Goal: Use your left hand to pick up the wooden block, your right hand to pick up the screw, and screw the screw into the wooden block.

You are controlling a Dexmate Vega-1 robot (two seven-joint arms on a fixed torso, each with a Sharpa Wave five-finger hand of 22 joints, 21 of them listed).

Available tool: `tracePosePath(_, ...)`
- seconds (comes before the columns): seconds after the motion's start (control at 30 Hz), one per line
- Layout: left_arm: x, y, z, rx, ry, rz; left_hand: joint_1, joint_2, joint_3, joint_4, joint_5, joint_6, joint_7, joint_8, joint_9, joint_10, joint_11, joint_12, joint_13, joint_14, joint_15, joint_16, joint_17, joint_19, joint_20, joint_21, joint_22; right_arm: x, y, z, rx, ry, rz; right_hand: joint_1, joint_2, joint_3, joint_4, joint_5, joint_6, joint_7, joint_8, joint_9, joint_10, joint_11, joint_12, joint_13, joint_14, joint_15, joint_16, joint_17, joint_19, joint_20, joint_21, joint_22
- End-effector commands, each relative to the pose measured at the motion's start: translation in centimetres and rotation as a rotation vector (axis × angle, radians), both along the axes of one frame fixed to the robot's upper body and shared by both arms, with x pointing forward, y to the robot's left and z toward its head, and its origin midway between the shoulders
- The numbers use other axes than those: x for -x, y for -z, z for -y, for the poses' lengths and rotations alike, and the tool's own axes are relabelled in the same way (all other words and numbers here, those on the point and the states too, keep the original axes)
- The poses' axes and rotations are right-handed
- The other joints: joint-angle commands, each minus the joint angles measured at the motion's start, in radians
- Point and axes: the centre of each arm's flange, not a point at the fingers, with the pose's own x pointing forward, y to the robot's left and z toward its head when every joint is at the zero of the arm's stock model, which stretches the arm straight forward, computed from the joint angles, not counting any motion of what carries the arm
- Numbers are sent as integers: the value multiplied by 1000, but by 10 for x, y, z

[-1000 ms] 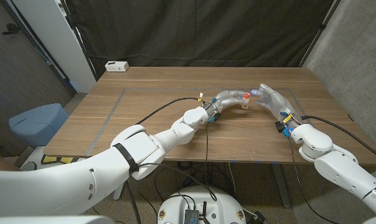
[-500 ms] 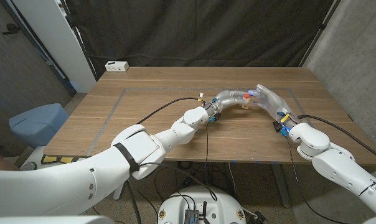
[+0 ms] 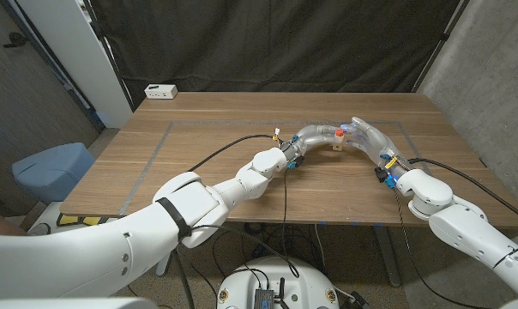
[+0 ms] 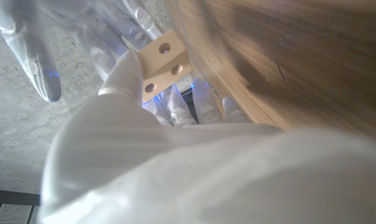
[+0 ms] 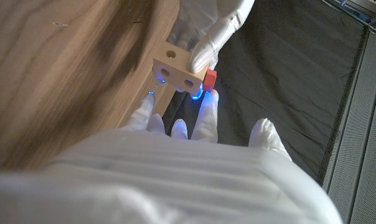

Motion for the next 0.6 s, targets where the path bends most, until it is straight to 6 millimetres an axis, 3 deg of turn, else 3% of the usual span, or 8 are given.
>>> tracePosePath(0.03, 1, 1, 0, 3, 4, 5, -47, 60, 59, 50, 7, 94, 58, 6, 5, 20, -11, 64, 101, 9, -75, 3, 1, 11, -2, 5, 2, 1, 0, -1, 0, 0, -4, -3, -7, -2, -1, 7, 13, 0, 8, 5, -5, -2, 5, 2, -4, 2, -1, 3, -5, 3, -1, 5)
tracePosePath(0.6, 1, 0, -2, 3, 10, 7, -47, 61, 59, 51, 8, 93, 59, 6, 5, 19, -11, 63, 101, 10, -75, 3, 1, 11, -2, 5, 2, 7, 1, 1, 4, 28, -14, -3, -5, -2, -1, 8, 33, 5, 16, 5, 7, 3, 11, 2, 2, 3, 3, 2, -7, 5, 0, 5)
